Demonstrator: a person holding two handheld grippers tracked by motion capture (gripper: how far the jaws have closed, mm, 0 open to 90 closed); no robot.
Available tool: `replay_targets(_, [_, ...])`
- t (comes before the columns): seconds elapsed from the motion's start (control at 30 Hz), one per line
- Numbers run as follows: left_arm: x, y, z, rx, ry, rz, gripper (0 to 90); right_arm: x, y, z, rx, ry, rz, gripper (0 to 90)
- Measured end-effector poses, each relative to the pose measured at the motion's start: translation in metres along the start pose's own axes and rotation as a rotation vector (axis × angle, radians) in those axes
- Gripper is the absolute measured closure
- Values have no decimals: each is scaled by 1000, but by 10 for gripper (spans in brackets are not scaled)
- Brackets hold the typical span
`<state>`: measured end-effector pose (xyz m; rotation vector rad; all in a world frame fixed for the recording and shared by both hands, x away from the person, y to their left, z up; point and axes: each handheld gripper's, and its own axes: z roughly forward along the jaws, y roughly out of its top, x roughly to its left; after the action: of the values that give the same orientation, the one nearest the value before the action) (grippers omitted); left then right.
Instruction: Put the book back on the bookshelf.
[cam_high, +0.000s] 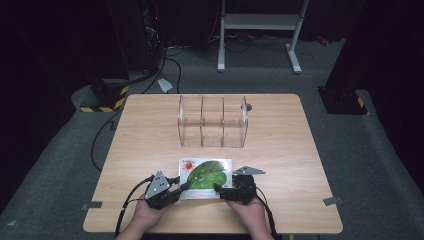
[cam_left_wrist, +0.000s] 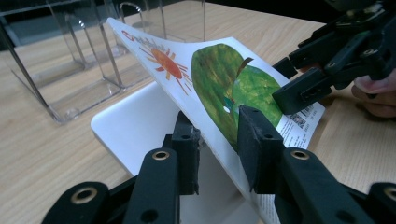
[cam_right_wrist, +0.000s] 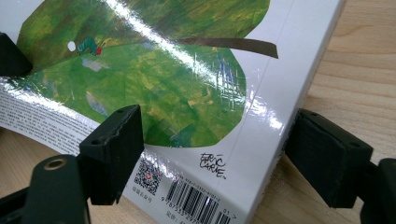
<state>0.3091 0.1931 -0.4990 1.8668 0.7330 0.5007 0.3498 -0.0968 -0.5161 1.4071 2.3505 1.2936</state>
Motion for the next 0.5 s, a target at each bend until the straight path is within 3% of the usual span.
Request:
replay_targets(0.13, [2,0,2,13,12,-34,689,3,-1,-2,-6,-30,-11,234])
replay_targets(0.5, [4,-1,5,20,49,-69,689,7,-2,-9,-71,-81,-56,309])
